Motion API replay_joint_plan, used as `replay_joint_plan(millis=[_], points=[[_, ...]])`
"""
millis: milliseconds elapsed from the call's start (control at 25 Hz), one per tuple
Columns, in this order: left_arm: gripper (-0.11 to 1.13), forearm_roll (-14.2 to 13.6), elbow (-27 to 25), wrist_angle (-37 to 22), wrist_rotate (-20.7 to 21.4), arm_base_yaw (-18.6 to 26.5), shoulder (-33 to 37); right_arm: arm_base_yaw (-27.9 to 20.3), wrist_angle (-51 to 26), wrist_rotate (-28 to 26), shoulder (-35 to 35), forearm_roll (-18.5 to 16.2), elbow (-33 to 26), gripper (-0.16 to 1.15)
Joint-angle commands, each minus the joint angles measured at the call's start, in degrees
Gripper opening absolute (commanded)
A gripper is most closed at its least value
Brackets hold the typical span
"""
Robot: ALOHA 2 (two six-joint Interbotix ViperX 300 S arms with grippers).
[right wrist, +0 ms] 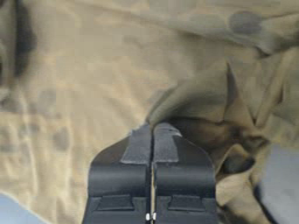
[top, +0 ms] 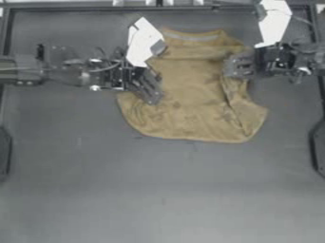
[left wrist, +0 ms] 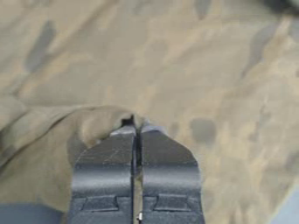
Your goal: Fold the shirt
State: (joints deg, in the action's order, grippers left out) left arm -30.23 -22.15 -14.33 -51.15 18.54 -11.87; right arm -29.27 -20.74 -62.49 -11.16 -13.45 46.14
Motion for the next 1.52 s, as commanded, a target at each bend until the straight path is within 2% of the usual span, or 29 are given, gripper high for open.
replay_joint_plan(millis=[40,240,480,560,680,760,920,1080,1160,1520], points=[[0.02,0.1,3.3,2.1,0.1,0.0,-0.1,0.1,1.8,0.1,0.3,-0.1,-1.0,0.08],[0.02,0.1,5.7,3.1,0.1,0.2,-2.8,0.1,2.9,0.1,0.5,-0.1,-0.4,0.08],[0.03,0.1,6.0,3.3,0.1,0.3,-4.3,0.1,3.2,1.1,1.8,0.2,-0.4,0.08],[0.08,0.1,6.0,3.3,0.1,0.2,-4.8,0.1,3.9,1.1,2.5,-0.1,-0.4,0.08],[0.24,0.1,6.2,3.3,0.1,0.3,-5.2,0.1,5.5,1.1,3.3,-0.4,-0.4,0.12],[0.4,0.1,6.2,3.4,0.1,0.3,-5.3,0.1,6.9,1.5,3.7,-0.9,-0.4,0.21],[0.75,-0.1,6.9,3.3,0.1,0.3,-5.1,0.1,10.8,1.6,4.5,-2.4,-0.4,0.59],[0.97,-1.1,7.6,3.3,0.3,0.3,-4.1,-0.4,11.4,1.8,4.4,-3.5,-0.3,0.91],[1.0,-1.4,7.8,3.3,1.0,0.3,-3.5,-0.4,11.4,1.9,4.2,-4.9,-0.5,0.94],[1.0,-1.6,8.0,2.0,4.6,0.3,0.6,-1.1,9.8,1.9,-0.1,-7.6,-0.8,0.94]])
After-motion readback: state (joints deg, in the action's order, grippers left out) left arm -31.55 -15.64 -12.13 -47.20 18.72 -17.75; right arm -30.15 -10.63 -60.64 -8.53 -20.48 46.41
